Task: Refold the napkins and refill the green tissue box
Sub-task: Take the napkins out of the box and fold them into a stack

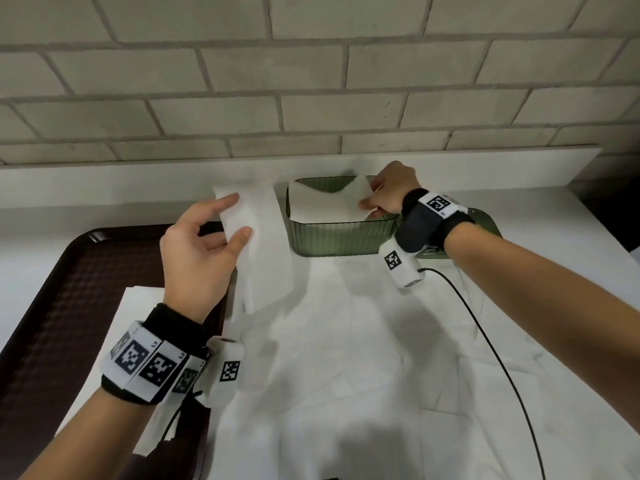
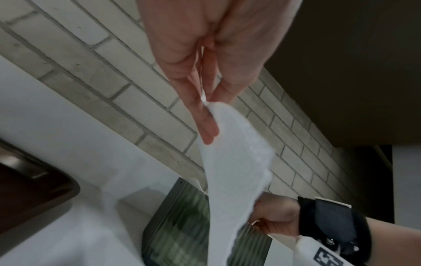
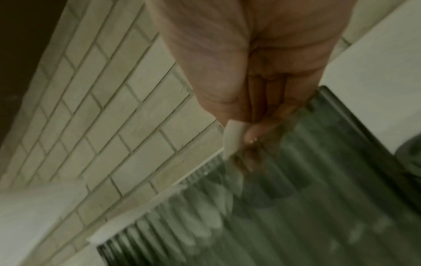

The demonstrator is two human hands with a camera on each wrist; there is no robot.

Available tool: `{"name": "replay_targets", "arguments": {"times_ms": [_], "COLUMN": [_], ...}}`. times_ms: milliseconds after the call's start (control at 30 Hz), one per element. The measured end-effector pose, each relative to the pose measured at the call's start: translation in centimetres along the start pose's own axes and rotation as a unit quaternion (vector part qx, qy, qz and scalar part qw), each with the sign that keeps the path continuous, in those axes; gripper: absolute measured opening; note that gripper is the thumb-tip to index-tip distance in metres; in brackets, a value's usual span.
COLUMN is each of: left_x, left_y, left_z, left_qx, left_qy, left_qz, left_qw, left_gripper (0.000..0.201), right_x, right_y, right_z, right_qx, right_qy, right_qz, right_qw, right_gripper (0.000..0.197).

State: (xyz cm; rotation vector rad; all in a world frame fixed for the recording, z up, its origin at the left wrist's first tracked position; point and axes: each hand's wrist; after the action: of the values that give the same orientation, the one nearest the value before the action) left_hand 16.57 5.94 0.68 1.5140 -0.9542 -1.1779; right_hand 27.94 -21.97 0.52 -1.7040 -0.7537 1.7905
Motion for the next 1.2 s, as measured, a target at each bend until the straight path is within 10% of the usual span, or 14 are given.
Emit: {"name": "replay_targets", "arguments": {"times_ms": [500, 633, 833, 1200], "left_x": [0.3, 1.1, 2.5, 2.9], "left_y": [0.0, 0.6, 1.4, 1.7], "left_z": [-0.1, 0.2, 0.8, -1.3], "left_qx": [0.023, 0.049, 0.012, -0.016], "left_qy": [-0.054, -0.096, -0.163, -0.189], "left_qz": [-0.043, -0.022, 0.011, -0.001], "left_qw": [0.997, 0.994, 0.987, 0.982], "left_gripper": [0.051, 0.063, 0.074, 0.074], "right_x": [-0.1, -1.8, -0.7, -3.1], "right_y": [-2.6, -5.3, -7.3, -5.1], "right_z": [0.7, 2.8, 5.3, 3.9], "right_qx": [-0.069, -0.188, -0.323, -0.234], "right_qy": [-0.092, -0.052, -0.189, -0.013], "right_qz": [0.354, 0.163, 0.004, -0.124], "right_qw": [0.928, 0.967, 0.927, 0.964], "right_gripper": [0.044, 0.044, 0.076, 0.028]}}
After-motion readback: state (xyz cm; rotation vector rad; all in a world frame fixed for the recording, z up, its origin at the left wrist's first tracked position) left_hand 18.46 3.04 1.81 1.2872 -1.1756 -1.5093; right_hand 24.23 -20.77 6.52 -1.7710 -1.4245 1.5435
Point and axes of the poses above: each hand's wrist, its own z-axis away from the middle knuckle, its own x-axis out of the palm, y = z × x, and after that the axes turned 14 degrees about -x, right-handed
